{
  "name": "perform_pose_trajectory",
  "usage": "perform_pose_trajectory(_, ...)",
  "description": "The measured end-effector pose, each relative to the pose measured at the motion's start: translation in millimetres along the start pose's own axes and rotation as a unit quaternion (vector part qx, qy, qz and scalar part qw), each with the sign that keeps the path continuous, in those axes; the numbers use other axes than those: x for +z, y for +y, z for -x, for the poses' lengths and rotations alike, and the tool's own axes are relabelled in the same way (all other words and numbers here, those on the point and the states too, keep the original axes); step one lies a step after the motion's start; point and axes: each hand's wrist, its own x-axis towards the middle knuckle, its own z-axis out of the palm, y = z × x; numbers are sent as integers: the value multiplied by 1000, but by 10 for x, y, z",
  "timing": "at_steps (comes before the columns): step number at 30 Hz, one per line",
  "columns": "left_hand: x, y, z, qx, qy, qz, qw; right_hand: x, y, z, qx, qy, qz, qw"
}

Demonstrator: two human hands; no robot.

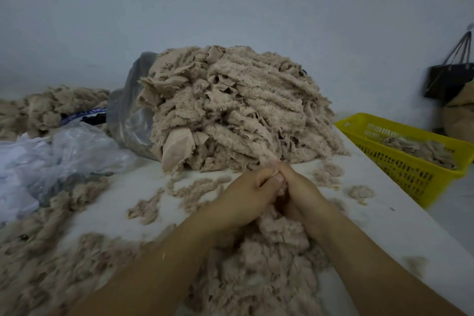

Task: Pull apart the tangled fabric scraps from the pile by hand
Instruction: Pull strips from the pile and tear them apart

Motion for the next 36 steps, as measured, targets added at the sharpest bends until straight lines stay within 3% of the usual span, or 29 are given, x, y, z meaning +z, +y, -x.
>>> perform_pose_trajectory(5, 24, -55, 48, 65, 1, -45, 997, -41, -35, 1, -30, 94, 9, 995)
perform_pose_trajectory(7, -13, -74, 31, 68, 52, -25, 996, -39, -34, -15, -60, 136, 51, 988)
perform_pose_trajectory(10, -106, -128, -15, 14, 146, 88, 985, 3, 3, -40, -107, 158, 109, 976)
perform_pose_trajectory(12, -186, -121, -45, -50, 225, 192, 954, -31, 4, -41, -117, 177, 104, 972)
perform_pose_trajectory(14, -363, -120, -78, -107, 295, 335, 888, -143, -41, -19, -126, 213, 60, 967)
perform_pose_trajectory(16, -449, -152, -85, -122, 260, 413, 864, -209, -70, 6, -124, 215, 33, 968)
perform_pose_trajectory(18, -387, -165, -83, -146, 196, 402, 882, -118, -48, 41, -93, 148, 24, 984)
perform_pose_trajectory(21, -163, -158, -84, -169, 152, 302, 926, 105, 79, 73, -71, 16, 165, 984)
perform_pose_trajectory(24, -98, -143, -63, -163, 173, 197, 951, 154, 141, 55, -111, 13, 241, 964)
perform_pose_trajectory(30, -85, -188, -97, -171, 156, 115, 966, 123, 139, 80, -266, 69, 439, 856)
perform_pose_trajectory(32, -130, -217, -118, -172, 166, 128, 963, 143, 140, 114, -306, 44, 472, 826)
perform_pose_trajectory(36, -239, -226, -112, -197, 183, 190, 944, 233, 122, 182, -345, -25, 487, 802)
